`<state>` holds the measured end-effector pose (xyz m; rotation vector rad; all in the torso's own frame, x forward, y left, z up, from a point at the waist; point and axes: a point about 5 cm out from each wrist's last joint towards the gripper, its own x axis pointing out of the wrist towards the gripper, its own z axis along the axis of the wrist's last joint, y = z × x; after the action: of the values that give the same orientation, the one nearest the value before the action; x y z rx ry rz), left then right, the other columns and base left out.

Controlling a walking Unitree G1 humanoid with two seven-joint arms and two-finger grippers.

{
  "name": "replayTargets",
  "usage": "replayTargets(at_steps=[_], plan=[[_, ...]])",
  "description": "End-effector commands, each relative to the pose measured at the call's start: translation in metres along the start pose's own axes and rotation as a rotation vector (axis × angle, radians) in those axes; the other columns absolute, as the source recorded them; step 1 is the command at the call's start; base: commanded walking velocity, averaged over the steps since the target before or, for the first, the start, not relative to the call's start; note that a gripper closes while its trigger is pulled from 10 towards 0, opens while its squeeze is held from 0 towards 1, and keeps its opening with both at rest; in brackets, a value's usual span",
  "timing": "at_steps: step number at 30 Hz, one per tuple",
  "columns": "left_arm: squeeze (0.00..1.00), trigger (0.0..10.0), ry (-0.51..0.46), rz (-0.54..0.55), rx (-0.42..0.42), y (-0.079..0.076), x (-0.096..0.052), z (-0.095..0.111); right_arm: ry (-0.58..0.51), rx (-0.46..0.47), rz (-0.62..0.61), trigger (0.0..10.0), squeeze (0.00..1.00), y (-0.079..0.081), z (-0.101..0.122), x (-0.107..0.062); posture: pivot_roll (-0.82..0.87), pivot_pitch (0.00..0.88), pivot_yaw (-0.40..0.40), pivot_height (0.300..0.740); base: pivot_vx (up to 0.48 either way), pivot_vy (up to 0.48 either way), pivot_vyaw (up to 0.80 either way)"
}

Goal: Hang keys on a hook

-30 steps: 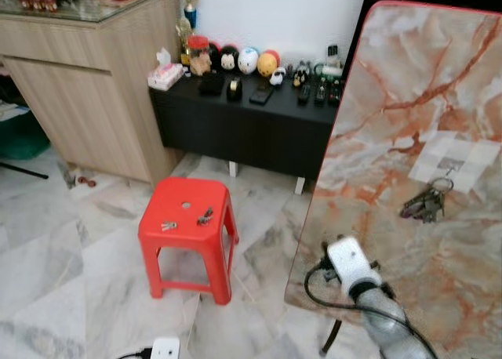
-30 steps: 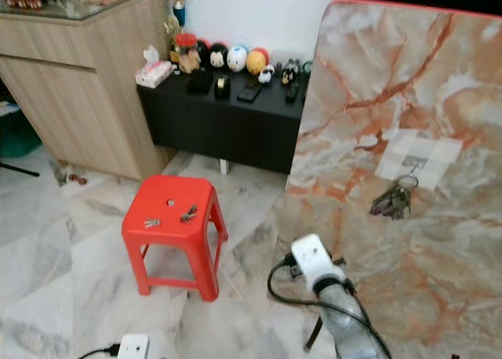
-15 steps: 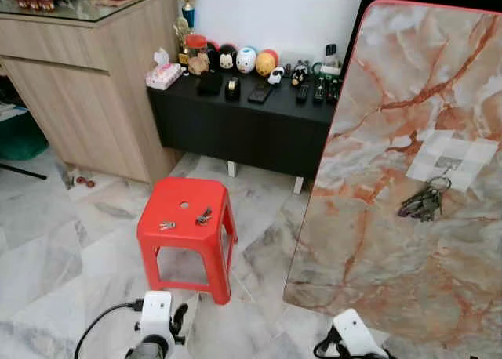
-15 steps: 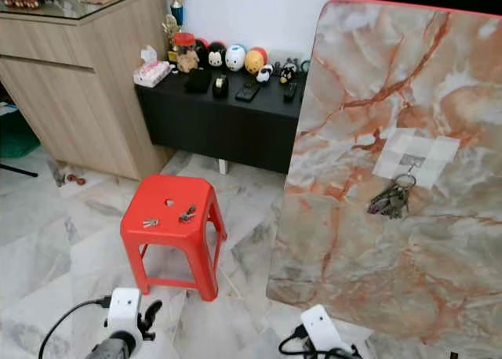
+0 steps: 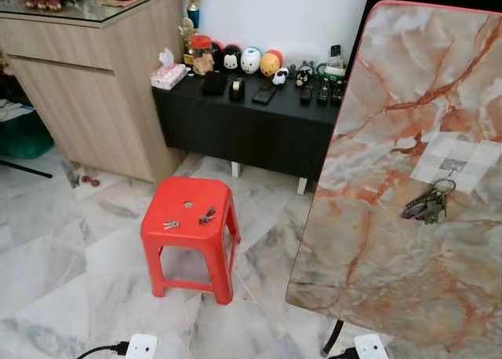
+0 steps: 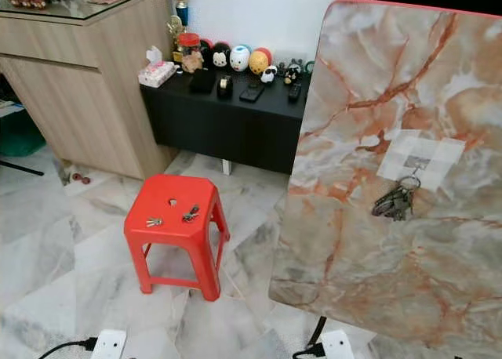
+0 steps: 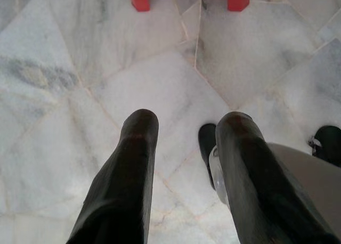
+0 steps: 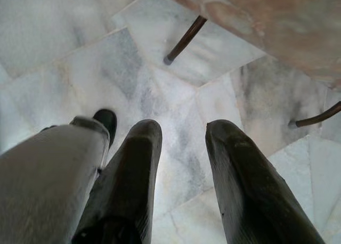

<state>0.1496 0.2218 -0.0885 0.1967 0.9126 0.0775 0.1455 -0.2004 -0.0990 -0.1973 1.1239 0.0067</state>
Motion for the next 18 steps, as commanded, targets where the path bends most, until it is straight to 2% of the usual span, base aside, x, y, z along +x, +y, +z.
replayTargets(at_steps=[1,3,7,18], plan=[[0.00,10.0,0.024,-0.018,-0.010,-0.003,0.000,-0.002,-0.016,0.000,0.002,10.0,0.00,0.002,0.006,0.001,-0.05,0.000,-0.038,0.740,0.000,0.000,0.00],[0.00,10.0,0.025,-0.037,-0.013,-0.006,0.001,0.000,-0.030,0.009,0.002,10.0,0.00,0.004,0.011,0.001,-0.05,0.000,-0.035,0.740,0.000,0.000,0.00],[0.00,10.0,0.019,-0.043,-0.015,-0.006,0.003,0.006,-0.041,0.019,0.007,10.0,0.00,0.006,0.015,0.002,-0.05,0.000,-0.030,0.740,0.000,0.279,0.00],[0.00,10.0,0.059,-0.051,-0.028,-0.008,0.002,0.001,-0.015,0.070,-0.044,10.0,0.00,-0.002,0.002,0.000,-0.05,0.000,-0.024,0.740,0.000,0.334,0.00]])
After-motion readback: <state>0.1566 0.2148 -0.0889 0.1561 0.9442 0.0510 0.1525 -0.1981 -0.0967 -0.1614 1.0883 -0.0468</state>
